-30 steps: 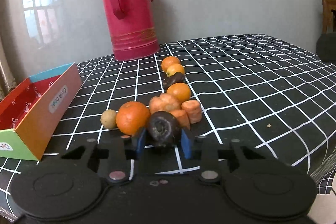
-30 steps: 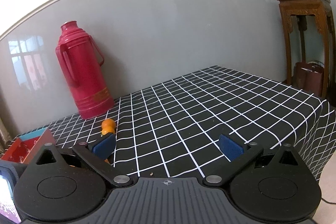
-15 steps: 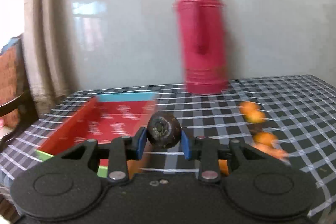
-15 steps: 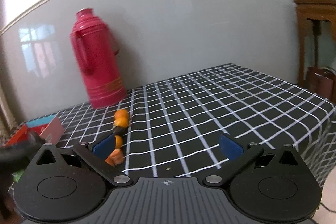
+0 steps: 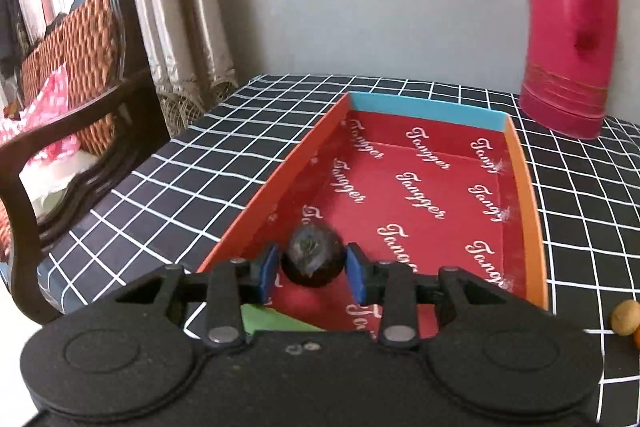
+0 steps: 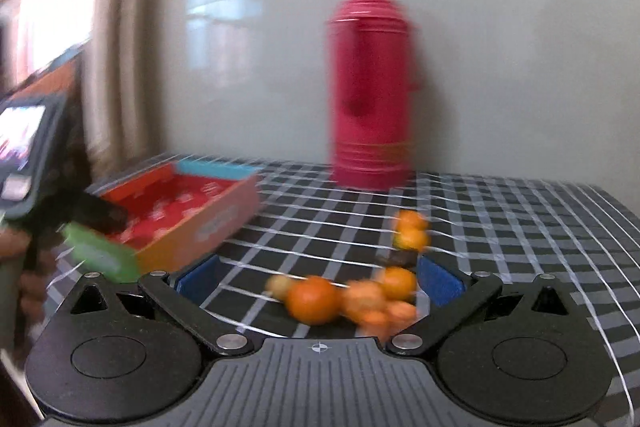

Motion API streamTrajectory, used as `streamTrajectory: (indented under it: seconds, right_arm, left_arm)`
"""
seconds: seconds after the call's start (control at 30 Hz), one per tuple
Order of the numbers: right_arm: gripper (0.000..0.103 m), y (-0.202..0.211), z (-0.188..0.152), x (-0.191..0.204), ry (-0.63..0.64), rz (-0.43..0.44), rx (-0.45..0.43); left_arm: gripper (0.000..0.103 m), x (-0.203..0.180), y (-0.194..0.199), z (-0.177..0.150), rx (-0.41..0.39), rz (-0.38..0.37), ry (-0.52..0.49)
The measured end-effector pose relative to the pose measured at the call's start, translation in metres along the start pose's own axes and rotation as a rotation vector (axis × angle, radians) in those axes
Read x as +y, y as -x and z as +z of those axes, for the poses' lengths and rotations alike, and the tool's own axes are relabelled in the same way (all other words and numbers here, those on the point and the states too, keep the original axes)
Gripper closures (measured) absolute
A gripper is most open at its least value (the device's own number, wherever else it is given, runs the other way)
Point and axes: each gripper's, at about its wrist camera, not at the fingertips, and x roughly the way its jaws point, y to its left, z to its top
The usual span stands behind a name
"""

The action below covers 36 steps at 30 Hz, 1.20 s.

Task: Organize fruits
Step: 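Carry the dark brown fruit with the left tool into the box and open, then close the right tool on the large orange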

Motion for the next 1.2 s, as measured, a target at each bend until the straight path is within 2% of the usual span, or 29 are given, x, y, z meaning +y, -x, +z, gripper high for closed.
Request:
streamTrajectory:
  seconds: [0.13,0.27,0.33,0.4,0.43,0.47,0.63,0.73,0.93,1.0,1.07,1.2]
  right_arm:
    - [0.0,-0.032,0.001,0.01,0.135,0.091,0.064]
    - [0.0,-0.057,-0.003,0.005,0.196,0.144,0.126]
    - [0.001,-0.062,-0.005,0.003,0.218,0.151,0.135]
    - [0.021,-0.069,-0.006,0.002,0.242,0.162,0.141]
    - [0.042,-0.071,-0.005,-0.002,0.239,0.172,0.157]
    - [0.05,-0.077,-0.005,-0.006,0.229,0.182,0.183]
    - [0.05,-0.081,-0.007,-0.004,0.264,0.163,0.189]
    - [0.05,-0.083,-0.014,0.001,0.33,0.122,0.204]
    - [0.05,-0.081,-0.019,-0.002,0.323,0.121,0.2]
    - [0.054,-0.081,-0.02,0.0,0.342,0.109,0.198]
    - [0.062,-0.08,-0.021,0.001,0.358,0.084,0.192]
    - [0.063,-0.079,-0.022,0.001,0.36,0.082,0.19]
  left_arm:
    - [0.066,0.005,0.002,0.002,0.009,-0.025,0.021]
    - [0.038,0.013,0.012,0.003,-0.034,-0.059,0.061]
    - [0.034,0.017,0.022,0.003,-0.08,-0.053,0.07]
    - [0.028,0.019,0.032,0.003,-0.135,-0.028,0.072]
    - [0.028,0.021,0.037,0.002,-0.163,-0.019,0.08]
    - [0.027,0.022,0.04,0.002,-0.185,-0.01,0.083]
    - [0.025,0.021,0.049,0.001,-0.242,0.01,0.063]
    - [0.024,0.022,0.047,0.002,-0.236,0.008,0.067]
    - [0.022,0.031,0.042,0.004,-0.201,0.011,0.127]
    - [0.021,0.035,0.043,0.004,-0.197,0.02,0.147]
    - [0.02,0.037,0.043,0.004,-0.193,0.031,0.159]
    - [0.02,0.041,0.042,0.004,-0.181,0.038,0.175]
